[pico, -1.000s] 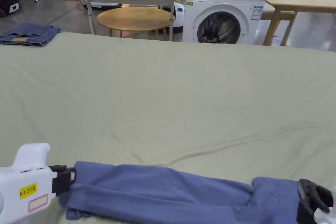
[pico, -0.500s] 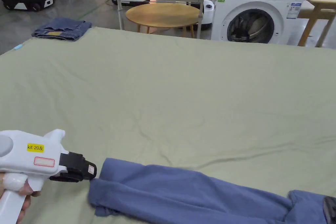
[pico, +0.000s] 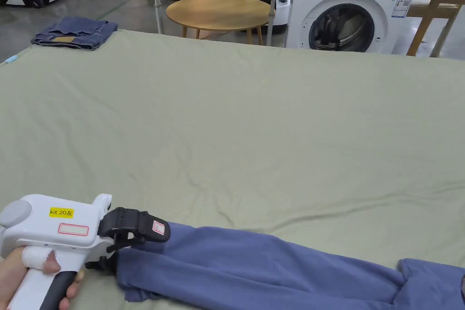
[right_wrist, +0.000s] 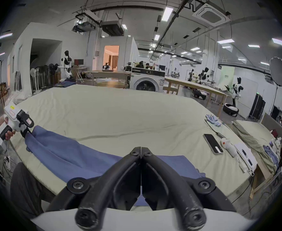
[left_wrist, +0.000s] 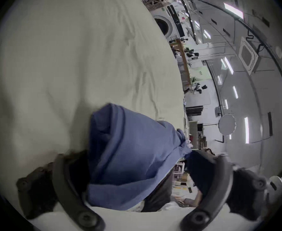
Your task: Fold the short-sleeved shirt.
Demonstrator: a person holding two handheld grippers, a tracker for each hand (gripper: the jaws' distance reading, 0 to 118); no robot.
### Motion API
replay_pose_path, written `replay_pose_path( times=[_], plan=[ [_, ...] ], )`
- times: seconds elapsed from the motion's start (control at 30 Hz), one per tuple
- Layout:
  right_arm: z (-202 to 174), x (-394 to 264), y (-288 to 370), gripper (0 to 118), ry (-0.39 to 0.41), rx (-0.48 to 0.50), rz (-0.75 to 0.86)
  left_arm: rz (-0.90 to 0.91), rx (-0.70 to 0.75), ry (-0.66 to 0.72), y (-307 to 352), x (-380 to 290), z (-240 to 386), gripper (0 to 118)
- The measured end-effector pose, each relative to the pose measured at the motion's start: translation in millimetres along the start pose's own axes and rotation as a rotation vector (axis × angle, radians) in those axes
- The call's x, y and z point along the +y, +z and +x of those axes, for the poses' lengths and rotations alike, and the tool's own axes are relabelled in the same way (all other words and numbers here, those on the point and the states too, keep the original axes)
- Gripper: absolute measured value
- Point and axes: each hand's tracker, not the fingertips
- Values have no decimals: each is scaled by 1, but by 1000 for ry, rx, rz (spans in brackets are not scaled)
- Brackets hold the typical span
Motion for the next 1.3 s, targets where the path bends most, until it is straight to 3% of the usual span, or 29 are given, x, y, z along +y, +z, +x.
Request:
replay_pose_path(
  times=[0.07,0.17,0.23,0.27,0.67,0.77,1.07,1.3],
  plan=[
    [2,-1,1,0,-9,-4,0,-6,6,7,-9,-3,1,87],
    [5,-1,2,0,-21,0,-4,-10,68,24,-16,-5,-2,33],
    [6,-1,3,0,-21,3,-4,-13,94,26,-14,-6,1,10],
    [6,0,4,0,-21,3,-1,-5,109,0,-13,-8,6,7],
    [18,10,18,0,-37,14,61,185,245,-38,74,-29,55,3],
    [21,11,19,0,-50,19,76,192,270,-63,69,-39,87,3],
    [27,9,25,0,-84,21,87,80,327,-309,-43,-67,196,3],
    [40,-1,31,0,-97,4,64,-23,425,-377,-169,-75,202,5]
  ],
)
